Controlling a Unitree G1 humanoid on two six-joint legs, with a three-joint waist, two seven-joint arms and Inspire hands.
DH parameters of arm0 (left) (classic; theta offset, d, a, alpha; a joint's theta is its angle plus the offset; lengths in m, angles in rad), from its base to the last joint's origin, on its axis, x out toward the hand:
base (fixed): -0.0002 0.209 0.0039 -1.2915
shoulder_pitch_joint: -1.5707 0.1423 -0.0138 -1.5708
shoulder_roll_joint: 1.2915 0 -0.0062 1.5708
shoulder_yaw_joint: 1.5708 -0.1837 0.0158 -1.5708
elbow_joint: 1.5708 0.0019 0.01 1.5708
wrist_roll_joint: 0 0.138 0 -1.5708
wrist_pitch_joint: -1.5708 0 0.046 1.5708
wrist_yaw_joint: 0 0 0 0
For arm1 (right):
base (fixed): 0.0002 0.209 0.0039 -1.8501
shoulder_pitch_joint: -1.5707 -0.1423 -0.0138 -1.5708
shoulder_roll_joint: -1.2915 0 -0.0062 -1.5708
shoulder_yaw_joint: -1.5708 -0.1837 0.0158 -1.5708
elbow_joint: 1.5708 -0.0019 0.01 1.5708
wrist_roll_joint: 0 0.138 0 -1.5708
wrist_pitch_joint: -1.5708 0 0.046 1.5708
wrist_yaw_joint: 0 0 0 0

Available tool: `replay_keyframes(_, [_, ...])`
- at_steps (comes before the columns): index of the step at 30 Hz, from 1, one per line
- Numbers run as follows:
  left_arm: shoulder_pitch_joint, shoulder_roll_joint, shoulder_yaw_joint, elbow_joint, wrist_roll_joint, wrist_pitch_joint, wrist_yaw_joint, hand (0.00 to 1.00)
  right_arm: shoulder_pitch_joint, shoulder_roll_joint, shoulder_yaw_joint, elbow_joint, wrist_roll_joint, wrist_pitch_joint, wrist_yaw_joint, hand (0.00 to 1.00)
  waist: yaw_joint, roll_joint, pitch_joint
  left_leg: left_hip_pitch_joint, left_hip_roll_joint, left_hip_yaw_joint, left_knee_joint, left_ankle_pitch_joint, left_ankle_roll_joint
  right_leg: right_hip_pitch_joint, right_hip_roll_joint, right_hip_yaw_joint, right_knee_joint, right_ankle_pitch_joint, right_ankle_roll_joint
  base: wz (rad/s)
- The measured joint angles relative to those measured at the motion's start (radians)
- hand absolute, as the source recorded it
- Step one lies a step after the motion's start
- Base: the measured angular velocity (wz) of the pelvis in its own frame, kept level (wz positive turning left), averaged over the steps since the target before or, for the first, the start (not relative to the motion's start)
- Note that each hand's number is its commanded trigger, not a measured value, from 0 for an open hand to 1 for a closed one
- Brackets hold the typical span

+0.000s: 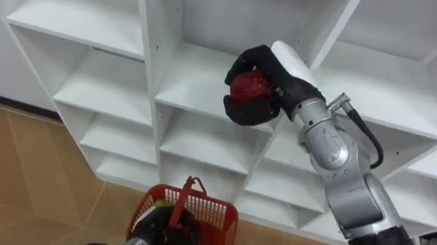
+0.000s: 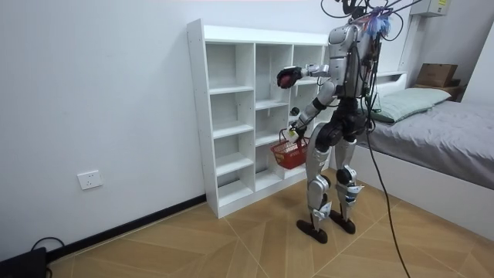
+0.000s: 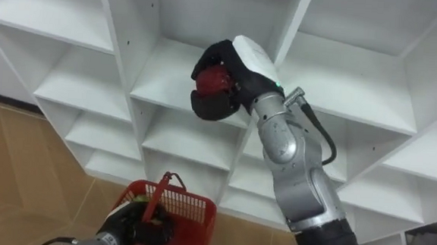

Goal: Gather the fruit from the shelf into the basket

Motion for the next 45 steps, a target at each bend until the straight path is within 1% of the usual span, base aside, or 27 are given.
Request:
replay_keyframes(1, [0.0, -0.001, 0.004, -0.001, 0.0, 0.0, 0.0, 1.0, 0.01, 0.002, -0.001, 0.0, 0.002, -0.006, 0.0, 1.0, -0.002, 0.006, -0.0003, 0.004, -0.003, 0.0, 0.0, 0.0, 0.0, 0.003, 0.0, 0.0, -0.001, 0.0, 0.0, 0.0])
replay_keyframes(3, [0.0, -0.003, 0.009, -0.009, 0.0, 0.0, 0.0, 1.0, 0.029, 0.009, -0.01, 0.0, 0.006, -0.022, 0.0, 1.0, -0.002, 0.009, -0.0015, 0.005, -0.003, -0.001, 0.0, 0.0, 0.0, 0.004, 0.001, 0.0, -0.002, 0.0, 0.0, 0.0])
replay_keyframes(5, [0.001, -0.008, 0.009, -0.029, -0.003, 0.001, 0.0, 1.0, 0.057, 0.023, -0.017, -0.003, 0.032, -0.025, 0.0, 1.0, -0.011, 0.013, -0.0038, 0.006, -0.002, 0.0, 0.0, 0.0, 0.0, 0.003, 0.001, 0.001, -0.003, 0.0, 0.0, 0.0])
replay_keyframes(7, [0.001, -0.015, 0.008, -0.032, -0.006, 0.0, 0.003, 1.0, 0.085, 0.025, -0.017, -0.002, 0.052, -0.027, 0.001, 1.0, -0.021, 0.017, -0.0065, 0.016, -0.002, 0.001, -0.006, 0.0, 0.001, 0.008, -0.001, 0.003, -0.004, 0.0, 0.0, -0.04])
replay_keyframes(9, [0.001, -0.014, -0.002, -0.032, -0.009, -0.002, 0.004, 1.0, 0.117, 0.02, -0.02, 0.0, 0.096, -0.027, -0.002, 1.0, -0.032, 0.02, -0.009, 0.02, -0.002, 0.003, -0.009, 0.001, 0.002, 0.012, -0.001, 0.006, -0.003, 0.0, 0.001, -0.05])
replay_keyframes(12, [0.001, -0.011, -0.003, -0.032, -0.009, -0.007, 0.013, 1.0, 0.199, 0.018, -0.018, 0.009, 0.134, -0.032, -0.008, 1.0, -0.051, 0.022, -0.0093, 0.019, -0.001, 0.014, -0.01, 0.001, 0.001, 0.011, 0.001, 0.013, -0.003, 0.0, 0.001, -0.06])
replay_keyframes(15, [0.001, -0.01, -0.004, -0.032, -0.01, -0.012, 0.01, 1.0, 0.235, 0.009, -0.02, 0.02, 0.156, -0.034, -0.008, 1.0, -0.058, 0.029, -0.0093, 0.017, 0.008, 0.025, -0.012, 0.001, 0.001, 0.003, 0.002, 0.028, 0.001, 0.0, 0.001, -0.11])
replay_keyframes(17, [0.001, -0.009, -0.004, -0.032, -0.012, -0.012, 0.006, 1.0, 0.238, 0.006, -0.021, 0.025, 0.159, -0.036, -0.011, 1.0, -0.066, 0.028, -0.0094, 0.019, 0.008, 0.026, -0.013, 0.001, 0.001, 0.003, 0.002, 0.03, 0.003, 0.0, 0.001, -0.03])
replay_keyframes(19, [0.001, -0.008, -0.009, -0.032, -0.012, -0.013, 0.001, 1.0, 0.238, 0.006, -0.023, 0.035, 0.16, -0.045, -0.018, 1.0, -0.074, 0.028, -0.0094, 0.02, 0.008, 0.027, -0.012, 0.001, 0.001, 0.002, 0.002, 0.031, 0.003, 0.0, 0.001, 0.0])
replay_keyframes(23, [0.001, -0.009, -0.013, -0.035, -0.012, -0.013, -0.01, 1.0, 0.245, 0.007, -0.023, 0.064, 0.16, -0.05, -0.033, 1.0, -0.076, 0.027, -0.0104, 0.019, 0.008, 0.031, -0.013, 0.0, 0.001, 0.002, 0.002, 0.036, -0.006, 0.0, 0.001, 0.0])
replay_keyframes(33, [-0.004, 0.001, -0.013, -0.042, -0.012, -0.013, -0.017, 1.0, 0.263, 0.008, -0.012, 0.188, 0.16, -0.059, -0.047, 1.0, -0.072, 0.027, -0.0116, 0.018, 0.009, 0.03, -0.015, 0.0, 0.0, 0.002, 0.004, 0.036, -0.008, 0.0, 0.001, 0.0])
replay_keyframes(36, [-0.004, 0.001, -0.013, -0.042, -0.012, -0.013, -0.017, 1.0, 0.263, 0.011, -0.011, 0.233, 0.16, -0.059, -0.053, 1.0, -0.073, 0.031, -0.0134, 0.017, 0.01, 0.029, -0.014, 0.0, 0.0, 0.001, 0.004, 0.036, -0.006, 0.0, 0.0, 0.0])
replay_keyframes(40, [-0.006, 0.0, -0.019, -0.042, -0.012, -0.013, -0.017, 1.0, 0.261, 0.013, -0.005, 0.259, 0.16, -0.059, -0.057, 1.0, -0.073, 0.038, -0.0193, 0.018, 0.01, 0.029, -0.011, 0.0, 0.001, 0.002, 0.004, 0.036, -0.005, 0.0, 0.0, 0.0])
replay_keyframes(45, [-0.012, -0.003, -0.033, -0.044, -0.011, -0.013, -0.022, 1.0, 0.26, 0.023, 0.025, 0.362, 0.147, -0.06, -0.044, 1.0, -0.07, 0.039, -0.0197, 0.027, 0.01, 0.029, -0.014, 0.0, 0.0, 0.002, 0.005, 0.041, -0.007, 0.0, 0.0, 0.0])
